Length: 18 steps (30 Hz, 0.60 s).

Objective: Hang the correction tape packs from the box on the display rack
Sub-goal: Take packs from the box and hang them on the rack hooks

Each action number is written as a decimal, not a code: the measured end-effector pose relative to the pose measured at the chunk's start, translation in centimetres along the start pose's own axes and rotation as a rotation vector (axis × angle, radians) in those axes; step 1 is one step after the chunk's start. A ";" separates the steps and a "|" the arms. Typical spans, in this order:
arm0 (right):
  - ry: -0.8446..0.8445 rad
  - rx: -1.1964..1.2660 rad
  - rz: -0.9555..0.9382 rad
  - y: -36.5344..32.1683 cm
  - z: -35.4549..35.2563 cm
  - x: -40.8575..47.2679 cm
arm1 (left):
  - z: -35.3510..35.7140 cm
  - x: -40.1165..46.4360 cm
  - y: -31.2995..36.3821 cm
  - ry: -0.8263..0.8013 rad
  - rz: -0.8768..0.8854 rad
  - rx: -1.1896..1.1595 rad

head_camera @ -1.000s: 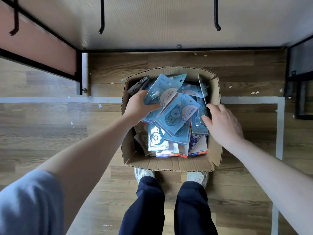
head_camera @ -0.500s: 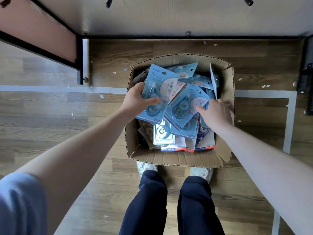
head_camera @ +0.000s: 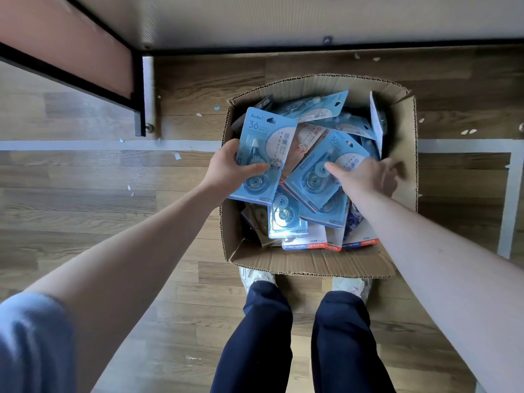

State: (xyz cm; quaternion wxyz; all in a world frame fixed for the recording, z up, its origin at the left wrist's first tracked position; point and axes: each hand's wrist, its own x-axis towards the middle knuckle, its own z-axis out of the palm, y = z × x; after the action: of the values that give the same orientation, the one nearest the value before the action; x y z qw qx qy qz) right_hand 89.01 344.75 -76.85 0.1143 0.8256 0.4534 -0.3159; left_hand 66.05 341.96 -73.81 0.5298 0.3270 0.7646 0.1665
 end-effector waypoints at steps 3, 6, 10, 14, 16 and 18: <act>0.033 0.063 0.023 0.0 -0.1 0.0 | 0.0 0.1 -0.1 -0.001 -0.007 -0.006; 0.074 0.184 0.032 -0.2 -0.2 -0.2 | 0.2 0.0 0.0 -0.006 -0.003 -0.007; 0.107 0.465 -0.009 -0.4 0.3 -0.3 | 0.2 0.0 0.0 -0.003 -0.005 -0.010; -0.027 0.766 0.068 -0.7 0.4 -0.6 | 0.1 -0.4 0.3 -0.004 -0.007 -0.058; -0.059 0.828 0.104 -0.9 0.1 -0.8 | -0.1 -0.8 0.7 -0.004 -0.009 -0.094; -0.099 0.852 0.106 -1.2 -0.7 -1.3 | -0.3 -1.2 1.1 0.000 -0.009 -0.117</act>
State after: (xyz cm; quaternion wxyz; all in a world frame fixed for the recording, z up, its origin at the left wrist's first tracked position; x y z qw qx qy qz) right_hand 87.84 344.88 -75.36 -0.1992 0.8050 0.2335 -0.5077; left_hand 66.36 341.95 -72.17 0.5487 0.2920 0.7551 0.2087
